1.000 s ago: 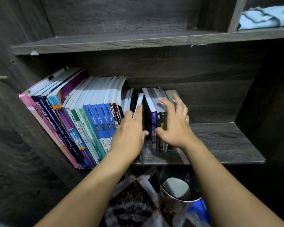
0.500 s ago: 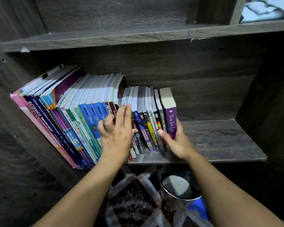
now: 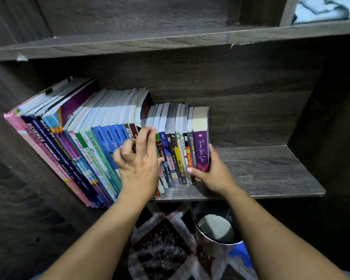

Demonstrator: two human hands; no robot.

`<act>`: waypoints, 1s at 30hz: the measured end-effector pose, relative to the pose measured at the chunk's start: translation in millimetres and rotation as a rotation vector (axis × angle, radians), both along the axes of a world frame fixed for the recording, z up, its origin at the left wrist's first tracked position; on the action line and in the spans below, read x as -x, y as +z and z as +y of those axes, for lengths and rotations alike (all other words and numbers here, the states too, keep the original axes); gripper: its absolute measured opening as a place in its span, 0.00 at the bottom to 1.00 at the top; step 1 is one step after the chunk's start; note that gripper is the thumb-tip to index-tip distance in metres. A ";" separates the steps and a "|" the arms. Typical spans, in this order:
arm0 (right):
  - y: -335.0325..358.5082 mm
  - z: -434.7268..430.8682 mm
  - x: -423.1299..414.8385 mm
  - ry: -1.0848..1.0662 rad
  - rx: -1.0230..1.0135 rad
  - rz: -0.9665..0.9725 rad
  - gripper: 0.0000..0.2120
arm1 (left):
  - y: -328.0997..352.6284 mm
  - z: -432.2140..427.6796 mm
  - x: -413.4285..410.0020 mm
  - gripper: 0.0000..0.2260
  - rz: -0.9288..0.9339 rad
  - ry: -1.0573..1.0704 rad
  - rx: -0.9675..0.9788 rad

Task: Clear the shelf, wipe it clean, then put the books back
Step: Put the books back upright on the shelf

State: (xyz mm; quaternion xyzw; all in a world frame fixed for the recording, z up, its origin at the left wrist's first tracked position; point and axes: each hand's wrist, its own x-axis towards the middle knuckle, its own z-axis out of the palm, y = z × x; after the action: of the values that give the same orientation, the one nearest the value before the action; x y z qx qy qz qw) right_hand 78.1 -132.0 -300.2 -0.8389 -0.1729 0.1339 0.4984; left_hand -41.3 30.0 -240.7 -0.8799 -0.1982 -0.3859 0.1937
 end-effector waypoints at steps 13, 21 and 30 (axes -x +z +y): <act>25.0 9.1 -2.7 -0.029 0.084 -0.110 0.53 | -8.8 -1.3 -0.7 0.46 0.075 0.115 -0.039; 89.3 16.1 14.9 0.091 0.160 -0.560 0.49 | -9.3 7.0 1.1 0.57 -0.100 0.046 0.077; 78.6 24.2 21.8 0.043 0.257 -0.600 0.38 | -7.5 4.3 -2.4 0.61 -0.056 0.046 0.216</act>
State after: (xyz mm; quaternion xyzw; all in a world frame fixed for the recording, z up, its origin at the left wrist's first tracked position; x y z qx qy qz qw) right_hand 56.3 -107.8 -221.6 -0.8932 -0.3113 -0.0883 0.3122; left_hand -38.9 34.3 -248.3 -0.8797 -0.2643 -0.3822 0.1008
